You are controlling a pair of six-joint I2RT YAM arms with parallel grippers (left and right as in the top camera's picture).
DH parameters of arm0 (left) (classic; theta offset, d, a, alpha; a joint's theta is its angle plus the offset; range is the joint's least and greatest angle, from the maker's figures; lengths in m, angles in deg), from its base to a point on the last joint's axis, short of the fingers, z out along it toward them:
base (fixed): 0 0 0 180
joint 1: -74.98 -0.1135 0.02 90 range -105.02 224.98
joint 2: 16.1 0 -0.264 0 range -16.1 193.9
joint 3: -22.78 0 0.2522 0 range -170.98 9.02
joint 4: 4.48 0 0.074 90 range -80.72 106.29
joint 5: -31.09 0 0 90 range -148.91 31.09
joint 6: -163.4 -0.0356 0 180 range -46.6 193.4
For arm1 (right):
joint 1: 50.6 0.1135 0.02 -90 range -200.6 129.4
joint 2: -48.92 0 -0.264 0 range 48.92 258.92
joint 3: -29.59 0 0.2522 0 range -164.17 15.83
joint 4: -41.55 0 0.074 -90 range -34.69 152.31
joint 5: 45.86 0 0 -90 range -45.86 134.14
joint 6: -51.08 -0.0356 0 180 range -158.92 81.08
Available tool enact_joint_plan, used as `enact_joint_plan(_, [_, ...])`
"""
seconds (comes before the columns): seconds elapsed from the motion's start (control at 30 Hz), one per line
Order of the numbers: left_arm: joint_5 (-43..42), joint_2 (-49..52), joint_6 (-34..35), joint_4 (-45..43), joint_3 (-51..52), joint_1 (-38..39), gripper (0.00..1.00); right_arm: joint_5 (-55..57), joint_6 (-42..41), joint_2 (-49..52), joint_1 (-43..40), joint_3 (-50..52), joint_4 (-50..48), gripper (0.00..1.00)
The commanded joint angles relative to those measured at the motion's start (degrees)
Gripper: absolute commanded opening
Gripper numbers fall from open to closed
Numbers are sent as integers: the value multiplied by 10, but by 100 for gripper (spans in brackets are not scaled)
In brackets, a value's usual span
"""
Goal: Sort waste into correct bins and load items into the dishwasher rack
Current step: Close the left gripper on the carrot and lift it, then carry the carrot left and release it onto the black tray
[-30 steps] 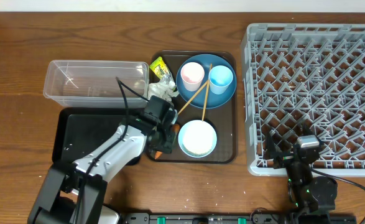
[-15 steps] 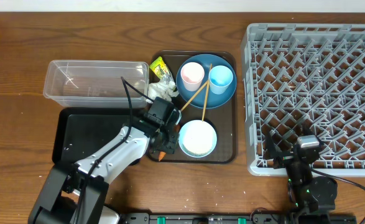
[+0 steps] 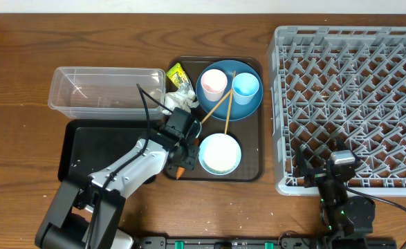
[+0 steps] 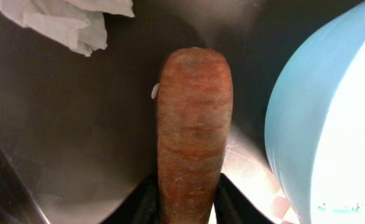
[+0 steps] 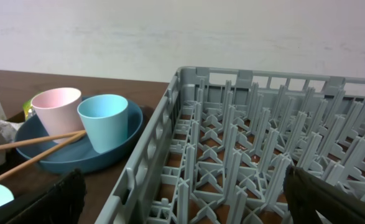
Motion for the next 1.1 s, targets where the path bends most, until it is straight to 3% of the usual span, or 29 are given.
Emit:
enact_joint_plan(0.0, [1,16,-5,5,0,2,22,-5,-4,-3,1,1,1,99])
enact_joint_plan(0.27, [1,-38,-5,6,-9,2,9,-5,-4,-3,1,1,1,99])
enact_joint_plan(0.4, [10,-88,-5,9,-9,2,9,-5,-4,-3,1,1,1,99])
enact_joint_plan(0.63, [194,-196,-5,78,-9,1,9,-5,-4,-3,1,1,1,99])
enact_joint_plan(0.8, [321,-240,37,111,-9,1,9,-5,-4,-3,1,1,1,99])
enact_joint_plan(1.07, [348,-215,88,113,7,-30,9,-5,-4,-3,1,1,1,99])
